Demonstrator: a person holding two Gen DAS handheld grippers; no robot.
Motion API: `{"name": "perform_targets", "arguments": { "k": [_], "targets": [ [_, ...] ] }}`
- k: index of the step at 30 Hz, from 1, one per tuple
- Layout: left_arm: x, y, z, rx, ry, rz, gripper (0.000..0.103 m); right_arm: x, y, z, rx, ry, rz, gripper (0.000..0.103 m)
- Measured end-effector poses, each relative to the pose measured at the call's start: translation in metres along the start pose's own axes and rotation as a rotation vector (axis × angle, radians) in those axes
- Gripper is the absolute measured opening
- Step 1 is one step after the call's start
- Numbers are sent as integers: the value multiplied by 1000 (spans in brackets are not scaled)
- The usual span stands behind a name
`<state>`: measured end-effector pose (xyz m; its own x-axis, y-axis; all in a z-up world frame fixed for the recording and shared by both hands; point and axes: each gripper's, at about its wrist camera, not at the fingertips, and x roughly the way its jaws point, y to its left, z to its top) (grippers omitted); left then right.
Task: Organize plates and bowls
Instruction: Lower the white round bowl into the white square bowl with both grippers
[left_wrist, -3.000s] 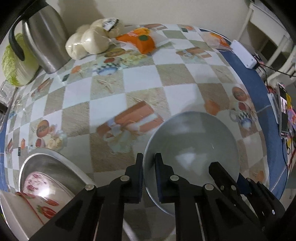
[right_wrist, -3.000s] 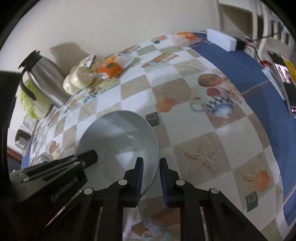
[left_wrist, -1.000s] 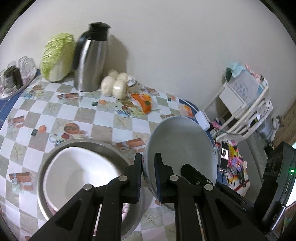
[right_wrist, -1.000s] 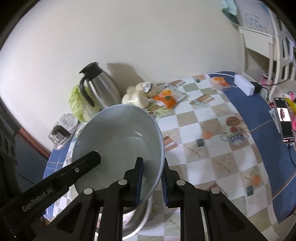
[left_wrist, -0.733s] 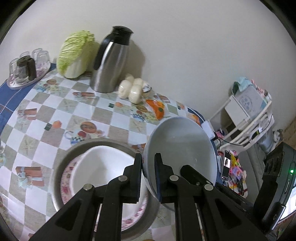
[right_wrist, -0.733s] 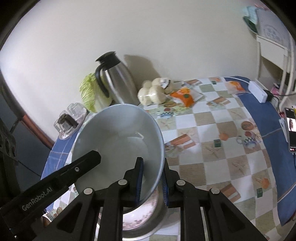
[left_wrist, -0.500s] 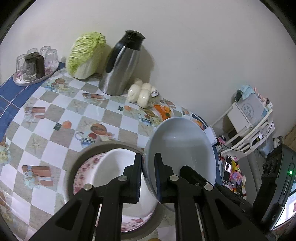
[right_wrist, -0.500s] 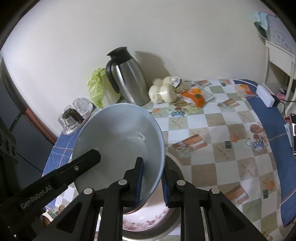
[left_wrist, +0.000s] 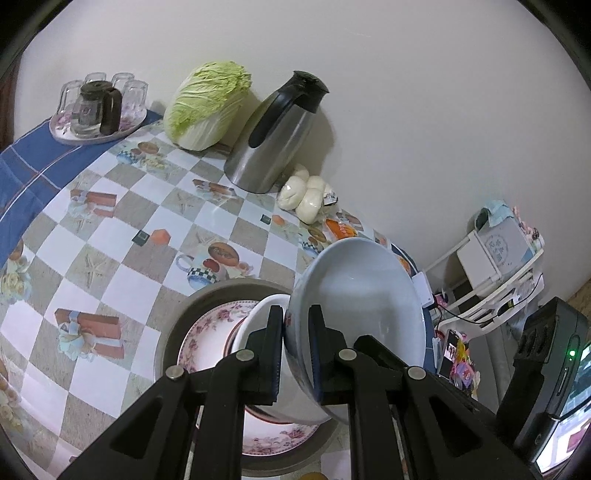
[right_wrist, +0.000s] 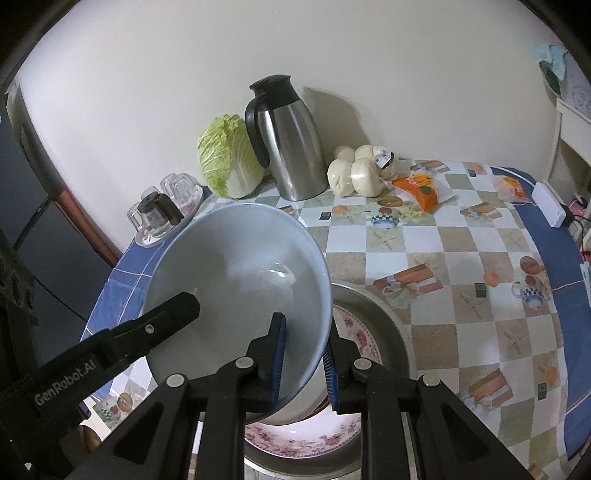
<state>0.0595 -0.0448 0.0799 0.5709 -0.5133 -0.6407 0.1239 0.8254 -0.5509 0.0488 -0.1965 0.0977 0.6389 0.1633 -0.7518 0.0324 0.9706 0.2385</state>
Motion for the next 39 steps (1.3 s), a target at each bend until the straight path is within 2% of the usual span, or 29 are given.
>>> {"name": "perform_targets", "arguments": {
  "k": [23,39],
  "targets": [
    [26,23,-12,-49,89,14,12,32,0,-12,-28,89,-51,23],
    [19,27,-10,-48,42,47,11,31,-1,-12,-32,84,-44,25]
  ]
}}
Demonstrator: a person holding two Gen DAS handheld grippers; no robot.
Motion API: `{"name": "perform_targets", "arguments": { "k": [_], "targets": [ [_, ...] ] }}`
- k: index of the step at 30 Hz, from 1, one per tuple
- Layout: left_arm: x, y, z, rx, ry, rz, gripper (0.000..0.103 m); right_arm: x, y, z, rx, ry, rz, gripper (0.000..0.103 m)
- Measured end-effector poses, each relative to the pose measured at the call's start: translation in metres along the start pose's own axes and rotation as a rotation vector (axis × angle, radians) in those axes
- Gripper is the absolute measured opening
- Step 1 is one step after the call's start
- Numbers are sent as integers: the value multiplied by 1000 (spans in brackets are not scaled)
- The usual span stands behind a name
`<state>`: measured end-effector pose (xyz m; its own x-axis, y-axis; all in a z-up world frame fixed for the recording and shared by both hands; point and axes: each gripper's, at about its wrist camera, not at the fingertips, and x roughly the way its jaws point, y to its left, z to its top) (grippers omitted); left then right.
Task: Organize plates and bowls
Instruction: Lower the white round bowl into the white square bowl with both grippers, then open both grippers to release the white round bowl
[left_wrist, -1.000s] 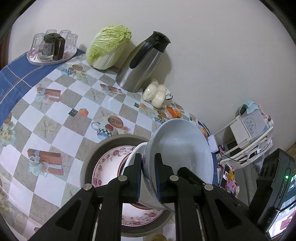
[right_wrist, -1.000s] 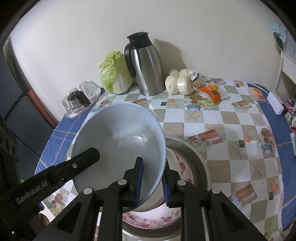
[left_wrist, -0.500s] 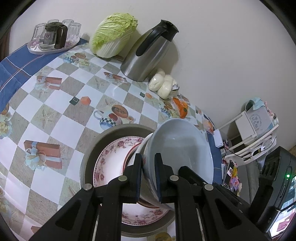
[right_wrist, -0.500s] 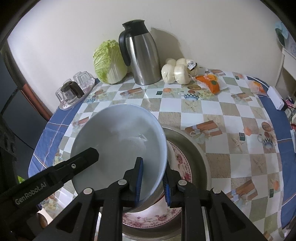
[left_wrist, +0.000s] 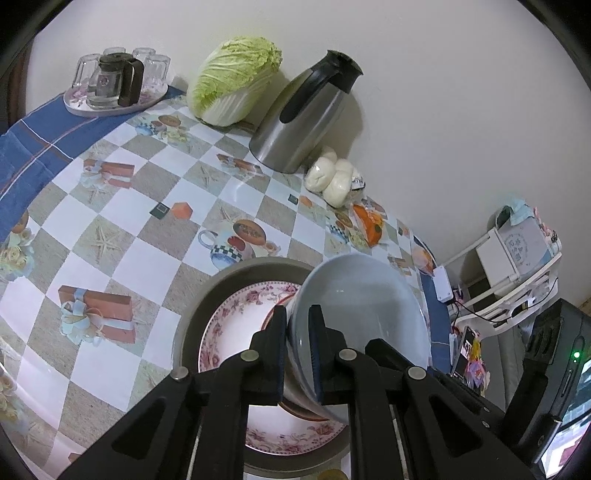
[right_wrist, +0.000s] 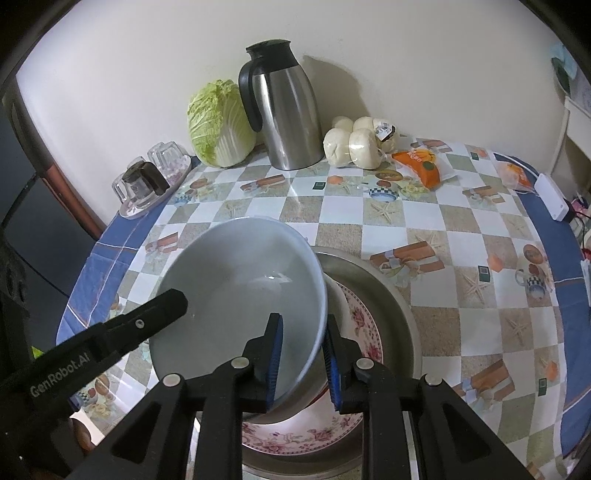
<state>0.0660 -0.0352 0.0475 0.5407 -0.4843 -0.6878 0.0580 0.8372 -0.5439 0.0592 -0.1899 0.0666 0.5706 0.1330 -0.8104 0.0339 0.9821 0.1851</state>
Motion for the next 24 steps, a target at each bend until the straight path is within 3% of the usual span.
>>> {"name": "perform_targets", "arguments": {
  "k": [4,8,16,19,24],
  "targets": [
    [-3,0,2,7,-18,3,10,-5,-2,1,8,-22,1,27],
    [-3,-2,2,10,-20,1,10,-10,-5,3,9,-48,-30,43],
    [-2,-1,1,7,-6,1,11,-11,-26,3,62,-49,-36,43],
    [0,-1,1,10,0,16,27,-6,-34,2,90,-39,-17,47],
    [-1,-2,1,18,0,28,34,0,-37,1,96,-21,-17,47]
  ]
}}
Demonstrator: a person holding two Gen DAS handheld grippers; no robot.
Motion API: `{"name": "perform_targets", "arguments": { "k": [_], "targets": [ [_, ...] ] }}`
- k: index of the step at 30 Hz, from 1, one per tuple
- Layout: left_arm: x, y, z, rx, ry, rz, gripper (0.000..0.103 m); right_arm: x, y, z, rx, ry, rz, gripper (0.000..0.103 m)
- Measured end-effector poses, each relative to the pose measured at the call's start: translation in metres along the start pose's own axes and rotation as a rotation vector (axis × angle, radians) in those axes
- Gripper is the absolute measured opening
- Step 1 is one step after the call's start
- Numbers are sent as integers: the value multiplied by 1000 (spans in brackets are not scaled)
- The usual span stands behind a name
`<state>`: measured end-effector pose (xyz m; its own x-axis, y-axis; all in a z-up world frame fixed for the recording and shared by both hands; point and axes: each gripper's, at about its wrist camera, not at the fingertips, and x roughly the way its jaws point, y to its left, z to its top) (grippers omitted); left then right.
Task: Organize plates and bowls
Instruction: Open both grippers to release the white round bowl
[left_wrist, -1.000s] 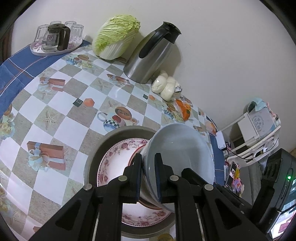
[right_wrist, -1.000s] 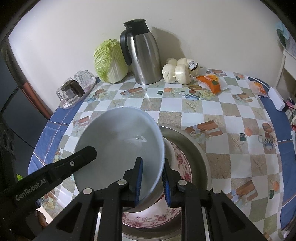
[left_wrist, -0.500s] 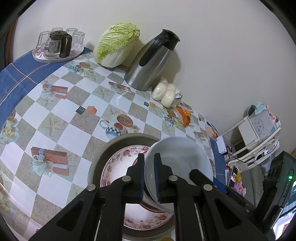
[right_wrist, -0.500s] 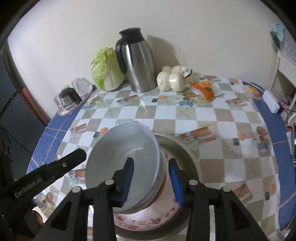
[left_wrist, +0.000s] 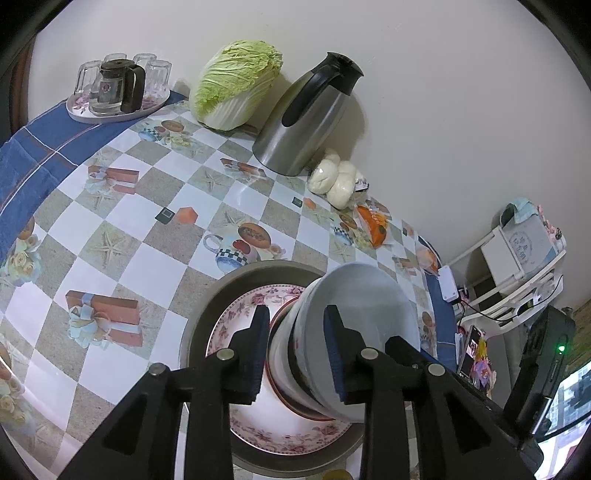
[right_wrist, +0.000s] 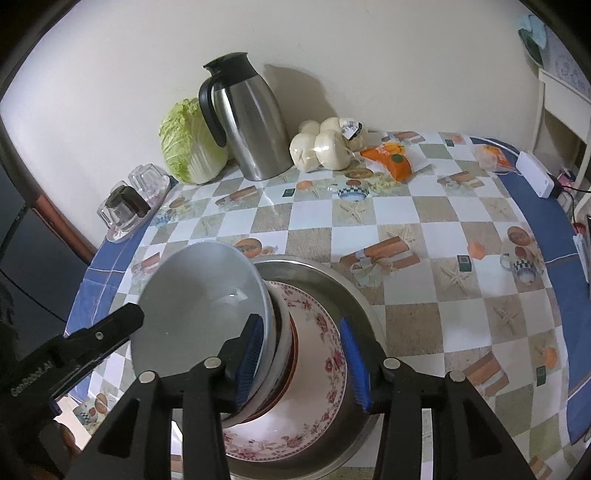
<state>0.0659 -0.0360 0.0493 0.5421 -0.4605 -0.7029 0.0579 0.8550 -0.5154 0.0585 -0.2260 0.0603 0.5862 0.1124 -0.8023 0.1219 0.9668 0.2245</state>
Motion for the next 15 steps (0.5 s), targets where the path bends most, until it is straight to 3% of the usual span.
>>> {"name": "perform_targets", "arguments": {
  "k": [5,8,11,15],
  "targets": [
    [-4,0,1,8,-6,14,58,-4,1,-1,-6,-7,-8,48],
    [-8,-2,1,22,-19,40,70,-10,0,-2,-5,-25,-19,62],
    [-13,-2,1,35,-28,61,78,-16,-2,-4,-2,-44,-32,67],
    [-20,-3,-1,73,-45,107,86,-21,-5,-7,1,-58,-48,81]
  ]
}}
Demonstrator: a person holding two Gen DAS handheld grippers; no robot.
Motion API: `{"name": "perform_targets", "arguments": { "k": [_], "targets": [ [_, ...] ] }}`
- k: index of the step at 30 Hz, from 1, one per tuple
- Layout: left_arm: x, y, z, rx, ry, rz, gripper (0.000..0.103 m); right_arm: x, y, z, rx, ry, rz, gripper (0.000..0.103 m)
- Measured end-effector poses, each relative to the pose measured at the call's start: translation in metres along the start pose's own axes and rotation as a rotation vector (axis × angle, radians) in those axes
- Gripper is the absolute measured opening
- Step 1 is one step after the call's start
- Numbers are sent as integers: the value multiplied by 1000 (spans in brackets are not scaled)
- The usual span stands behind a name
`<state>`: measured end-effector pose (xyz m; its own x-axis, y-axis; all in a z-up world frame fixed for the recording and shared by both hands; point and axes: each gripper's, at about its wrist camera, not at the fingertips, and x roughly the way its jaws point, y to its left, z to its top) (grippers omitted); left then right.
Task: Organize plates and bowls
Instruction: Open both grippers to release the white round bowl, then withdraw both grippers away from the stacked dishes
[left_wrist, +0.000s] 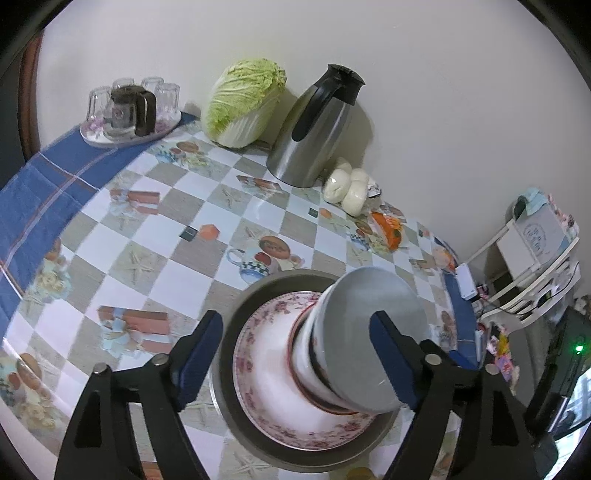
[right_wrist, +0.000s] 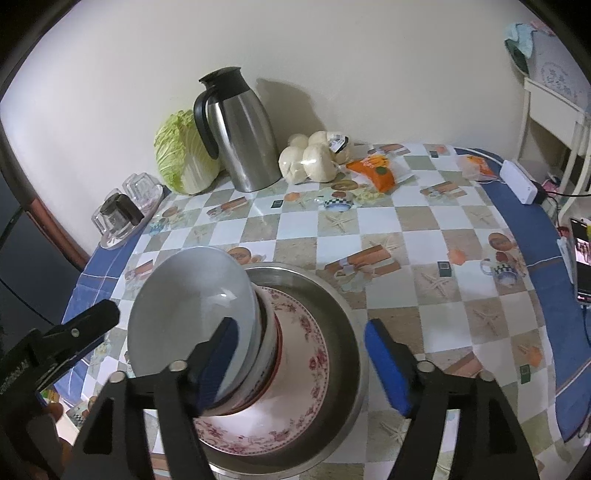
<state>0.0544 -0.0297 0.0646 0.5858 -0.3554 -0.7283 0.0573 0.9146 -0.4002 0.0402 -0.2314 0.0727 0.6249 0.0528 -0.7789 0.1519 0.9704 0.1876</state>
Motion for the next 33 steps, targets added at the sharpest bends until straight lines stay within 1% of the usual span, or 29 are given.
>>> {"name": "perform_targets", "arguments": {
  "k": [1,3,4,6,7,8,13,14,16,19,23,26,28,33],
  "targets": [
    [-1,0,0,8,-3,10,88,-1,0,0,-1,-2,-2,83],
    [-4,1,-2,30,-12,35,89,-3,0,-2,-4,-11,-4,91],
    [-5,2,-3,34,-15,38,89,-5,0,-4,-7,-18,-2,93],
    [-7,5,-7,42,-25,40,91,-7,0,-5,-8,-37,2,102],
    [-8,7,-9,46,-29,44,95,-9,0,-6,-6,-44,3,103],
    [-9,10,-11,50,-35,50,97,-11,0,-7,-4,-53,3,103],
    [-18,21,-17,58,-70,72,98,-17,1,-14,-18,-81,-12,103],
    [-19,22,-17,61,-69,78,101,-18,1,-16,-22,-82,-15,103],
    [-21,25,-19,75,-77,95,103,-20,0,-21,-28,-86,-26,103],
    [-25,30,-23,90,-90,123,103,-24,-1,-27,-39,-96,-46,103],
    [-26,37,-27,98,-89,141,103,-29,0,-36,-46,-104,-56,103],
    [-27,40,-30,128,-91,166,103,-30,1,-41,-51,-103,-68,103],
    [-27,41,-33,155,-92,172,103,-31,1,-46,-52,-102,-73,103],
    [-29,43,-40,194,-95,153,103,-34,1,-59,-69,-95,-91,103]
  ]
}}
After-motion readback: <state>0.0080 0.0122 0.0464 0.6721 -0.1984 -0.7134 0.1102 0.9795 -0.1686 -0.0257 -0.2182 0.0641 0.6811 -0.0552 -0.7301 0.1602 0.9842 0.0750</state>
